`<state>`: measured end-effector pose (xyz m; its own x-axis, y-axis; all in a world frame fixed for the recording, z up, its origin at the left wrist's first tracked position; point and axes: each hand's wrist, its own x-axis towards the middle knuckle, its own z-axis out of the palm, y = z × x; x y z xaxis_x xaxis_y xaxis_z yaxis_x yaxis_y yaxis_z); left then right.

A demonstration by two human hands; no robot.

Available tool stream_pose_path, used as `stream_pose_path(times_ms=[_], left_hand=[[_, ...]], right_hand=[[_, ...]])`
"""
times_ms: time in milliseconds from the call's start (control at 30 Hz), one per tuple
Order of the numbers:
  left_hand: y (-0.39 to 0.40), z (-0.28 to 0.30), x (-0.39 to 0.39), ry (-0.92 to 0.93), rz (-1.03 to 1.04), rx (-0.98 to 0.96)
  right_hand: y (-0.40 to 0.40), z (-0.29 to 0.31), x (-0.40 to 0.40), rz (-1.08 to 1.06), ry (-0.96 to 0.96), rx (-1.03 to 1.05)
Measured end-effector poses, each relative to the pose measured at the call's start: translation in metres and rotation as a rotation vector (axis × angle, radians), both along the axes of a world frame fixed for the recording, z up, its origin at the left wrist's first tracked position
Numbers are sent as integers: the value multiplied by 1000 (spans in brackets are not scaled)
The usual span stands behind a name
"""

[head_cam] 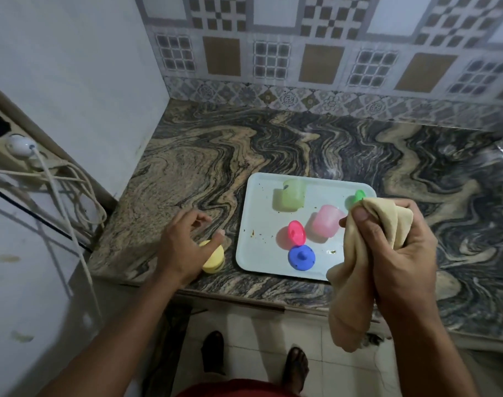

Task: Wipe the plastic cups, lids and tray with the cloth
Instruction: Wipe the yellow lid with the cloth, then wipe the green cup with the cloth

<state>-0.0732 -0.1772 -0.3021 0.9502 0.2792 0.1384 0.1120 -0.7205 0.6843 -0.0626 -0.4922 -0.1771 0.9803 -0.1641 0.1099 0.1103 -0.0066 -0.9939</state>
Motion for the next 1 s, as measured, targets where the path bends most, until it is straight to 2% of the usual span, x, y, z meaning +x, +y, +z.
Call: stream_pose_path(times_ms=[233, 400, 500, 633, 767, 867, 1000], left_hand=[[-90, 15, 125, 140, -364, 171], [-125, -3, 176, 318, -433, 360], [-129, -17, 187, 369, -446, 360], [-128, -27, 186, 296, -436, 286], [-124, -17, 174, 188, -419, 105], [-121, 12, 152, 12, -438, -3], [-117, 74, 107, -202, -433, -52]], right_hand=[[-20, -7, -16, -57, 24, 26], [-40, -17, -29, -63, 37, 27], [-49, -22, -34, -82, 35, 20], [-56, -24, -38, -117, 47, 19], [-57, -25, -37, -122, 53, 36], [-51, -18, -34, -102, 15, 82], [-34, 1, -25, -88, -86, 90]])
